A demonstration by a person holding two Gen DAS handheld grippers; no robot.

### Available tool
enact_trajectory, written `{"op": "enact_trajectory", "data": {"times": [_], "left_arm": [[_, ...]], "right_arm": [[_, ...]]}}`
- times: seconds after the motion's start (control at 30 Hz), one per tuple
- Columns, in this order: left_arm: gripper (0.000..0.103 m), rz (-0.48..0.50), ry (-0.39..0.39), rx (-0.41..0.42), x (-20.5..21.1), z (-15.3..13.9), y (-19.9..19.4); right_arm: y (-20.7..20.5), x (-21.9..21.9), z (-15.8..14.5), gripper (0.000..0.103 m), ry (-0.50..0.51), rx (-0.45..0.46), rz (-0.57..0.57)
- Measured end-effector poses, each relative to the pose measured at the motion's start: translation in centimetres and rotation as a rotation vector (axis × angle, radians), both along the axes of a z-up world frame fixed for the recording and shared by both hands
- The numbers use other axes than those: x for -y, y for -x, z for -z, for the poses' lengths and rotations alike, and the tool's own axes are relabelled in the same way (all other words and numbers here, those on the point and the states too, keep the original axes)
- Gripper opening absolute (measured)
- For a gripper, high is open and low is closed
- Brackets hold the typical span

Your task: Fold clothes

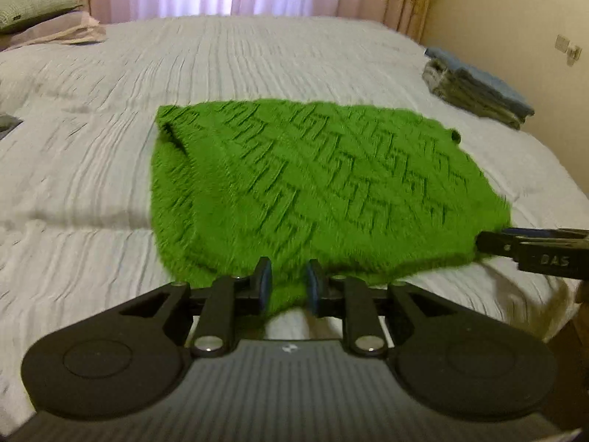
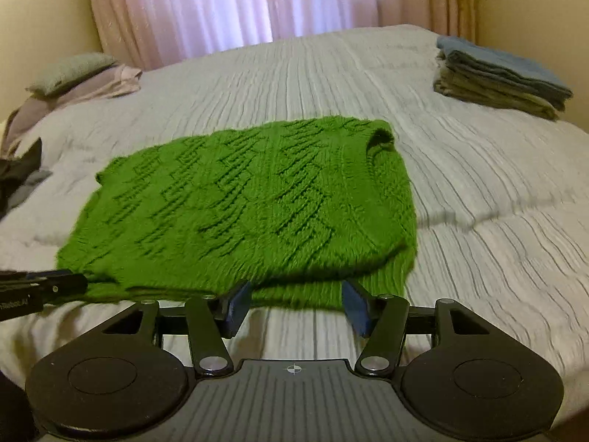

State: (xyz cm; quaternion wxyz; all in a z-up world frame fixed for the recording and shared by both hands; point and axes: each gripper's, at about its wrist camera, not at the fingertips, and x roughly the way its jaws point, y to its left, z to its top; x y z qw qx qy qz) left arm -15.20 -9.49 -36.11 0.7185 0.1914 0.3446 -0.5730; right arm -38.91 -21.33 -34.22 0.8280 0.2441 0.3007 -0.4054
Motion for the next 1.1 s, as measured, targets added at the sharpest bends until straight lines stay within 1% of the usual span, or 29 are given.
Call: {"op": "enact_trajectory", "data": {"times": [0.03,0.07,0.1,0.13,0.17,0.2,0.27,0.4,0.57,0.67,0.73,1.1], "left_arm": [[0.018,-0.010,-0.007,0.001,-0.4,-0.4,0.2],[0.020,-0.019,-0.008,0.004,-0.9,-0.7,0.4],[0.023,-0.024,-0.016,0.008,-1.4,-1.1,0.6],[0.032,-0.029,-0.029,0.012,-1.7,-1.3,0.8],[0.036,-0.028,-0.039,0.014,-2.2,-1.5,1.1],[0.036,-0.026,-0.047,0.018,-2.6,-1.7,1.3],[0.042,-0.022,-0.047,0.038,-3.3,-2.1,1.8],[0.047,-0.030,-0.047,0.068,-4.4,-3.0,2.4],[0.049,-0.053,-0.045,0.083,-5.3,-3.8,2.3],[0.051,-0.063,-0.043,0.088,-5.4,-4.0,2.1],[0.051,-0.068,-0.046,0.094,-5.4,-4.1,2.1],[0.052,-0.051,-0.060,0.121,-5.1,-3.9,2.6]], "right_arm": [[0.3,-0.5,-0.4,0.076,-0.008,0.007,0.013],[0.6,-1.1,-0.8,0.082,-0.015,0.014,0.029],[1.1,-1.8,-1.2,0.083,-0.016,0.025,0.037],[1.4,-2.4,-1.6,0.083,-0.019,0.039,0.036],[1.6,-2.9,-1.9,0.083,-0.029,0.043,0.040],[1.8,-3.3,-2.2,0.083,-0.039,0.046,0.043],[2.1,-3.8,-2.6,0.084,-0.052,0.046,0.051],[2.1,-4.3,-3.0,0.084,-0.064,0.030,0.069],[2.2,-4.9,-3.3,0.087,-0.076,0.013,0.090],[2.4,-5.0,-3.4,0.087,-0.081,0.019,0.091],[2.4,-5.1,-3.5,0.087,-0.082,0.021,0.093],[2.2,-5.5,-3.5,0.087,-0.091,0.007,0.089]]}}
